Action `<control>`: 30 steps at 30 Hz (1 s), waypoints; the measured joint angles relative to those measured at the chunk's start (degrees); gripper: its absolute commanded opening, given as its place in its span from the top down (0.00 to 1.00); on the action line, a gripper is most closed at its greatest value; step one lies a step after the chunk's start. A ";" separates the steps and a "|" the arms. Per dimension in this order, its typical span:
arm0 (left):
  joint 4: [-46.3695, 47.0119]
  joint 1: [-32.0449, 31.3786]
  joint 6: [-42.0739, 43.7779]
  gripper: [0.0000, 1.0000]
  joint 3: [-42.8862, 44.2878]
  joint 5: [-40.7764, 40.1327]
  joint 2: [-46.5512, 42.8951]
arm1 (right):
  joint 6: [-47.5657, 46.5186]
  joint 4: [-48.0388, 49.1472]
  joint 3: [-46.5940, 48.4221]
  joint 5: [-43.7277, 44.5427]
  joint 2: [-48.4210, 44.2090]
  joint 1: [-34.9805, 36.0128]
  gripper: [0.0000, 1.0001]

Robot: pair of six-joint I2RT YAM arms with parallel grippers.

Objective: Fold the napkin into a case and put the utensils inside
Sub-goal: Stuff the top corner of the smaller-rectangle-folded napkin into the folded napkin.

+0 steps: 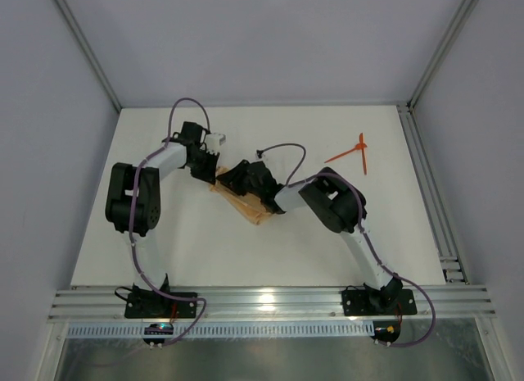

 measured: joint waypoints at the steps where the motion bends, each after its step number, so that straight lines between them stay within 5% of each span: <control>1: 0.13 -0.02 -0.04 1.00 0.00 0.00 0.00 | -0.39 -0.11 -0.28 0.00 -0.33 0.02 0.63; 12: 2.84 -0.07 -0.66 1.00 -2.01 0.61 -1.84 | 1.29 -3.32 1.90 -1.36 0.85 -0.63 0.94; 30: 2.71 -0.11 -3.56 1.00 2.62 5.84 0.07 | 2.27 -8.39 7.67 0.98 3.28 -0.59 0.97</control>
